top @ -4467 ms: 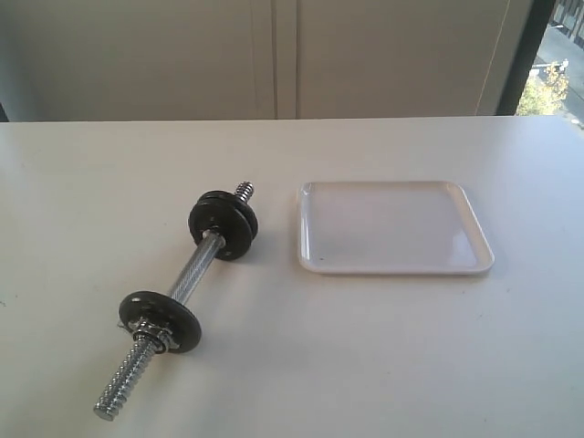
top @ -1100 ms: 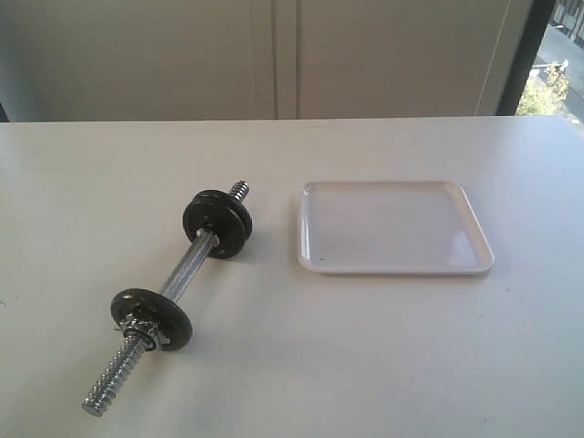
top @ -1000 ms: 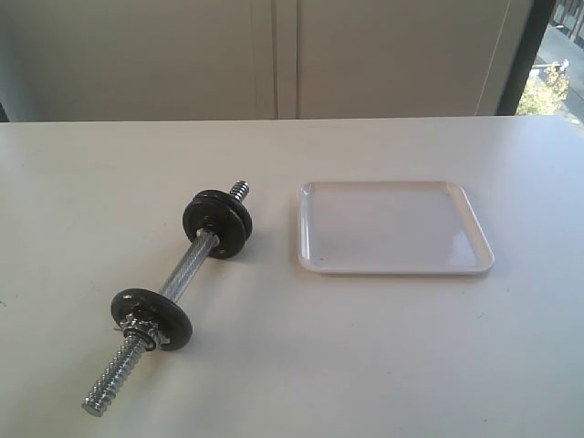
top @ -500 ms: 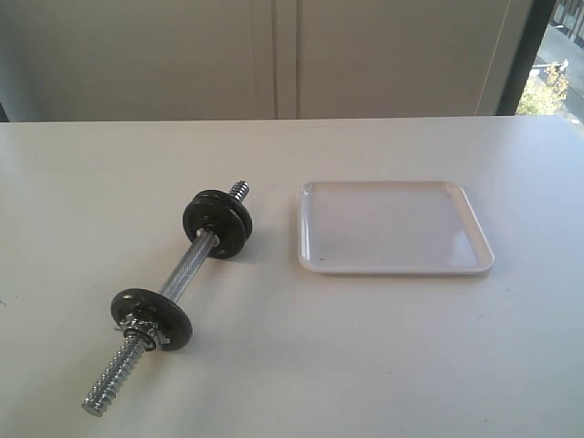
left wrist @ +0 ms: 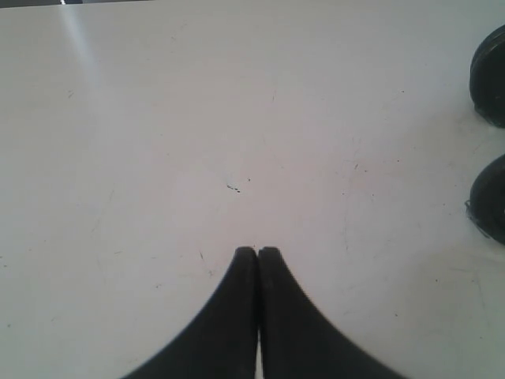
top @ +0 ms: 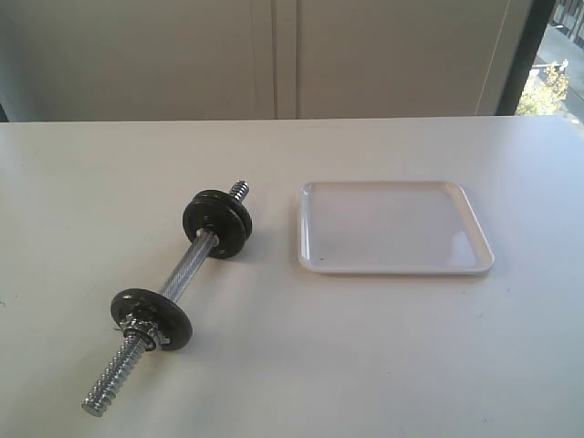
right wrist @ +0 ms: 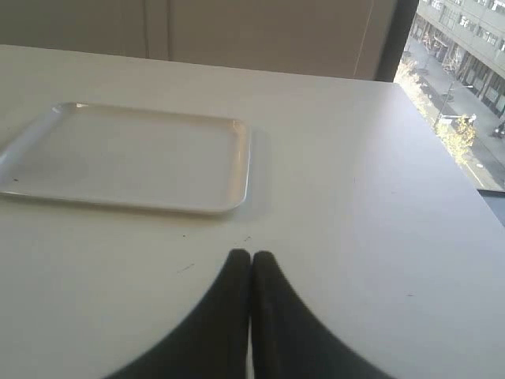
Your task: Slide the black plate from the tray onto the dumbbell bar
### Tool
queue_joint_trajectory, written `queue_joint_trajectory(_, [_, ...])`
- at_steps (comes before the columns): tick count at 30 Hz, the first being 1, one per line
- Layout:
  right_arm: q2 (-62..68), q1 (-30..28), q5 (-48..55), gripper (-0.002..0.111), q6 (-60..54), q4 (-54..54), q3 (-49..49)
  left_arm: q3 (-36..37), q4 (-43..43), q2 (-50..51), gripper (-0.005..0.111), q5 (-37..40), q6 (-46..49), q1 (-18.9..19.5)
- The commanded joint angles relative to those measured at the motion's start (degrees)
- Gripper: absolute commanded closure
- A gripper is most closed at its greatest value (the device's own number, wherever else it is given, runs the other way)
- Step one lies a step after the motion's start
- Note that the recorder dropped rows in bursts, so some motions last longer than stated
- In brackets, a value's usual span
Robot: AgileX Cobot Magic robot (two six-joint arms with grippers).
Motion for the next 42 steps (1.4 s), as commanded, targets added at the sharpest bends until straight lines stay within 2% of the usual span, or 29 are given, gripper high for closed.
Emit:
queue_joint_trajectory(1, [-0.27,-0.15,-0.11,0.108,0.12,-0.14,0.26,0.05,-0.6,-0.27,0.107,-0.14,0.0,-0.37])
queue_joint_trajectory(42, [-0.27,1.32,-0.11,0.108,0.12,-0.14,0.26,0.05,-0.6,-0.27,0.107,-0.14,0.0,-1.41])
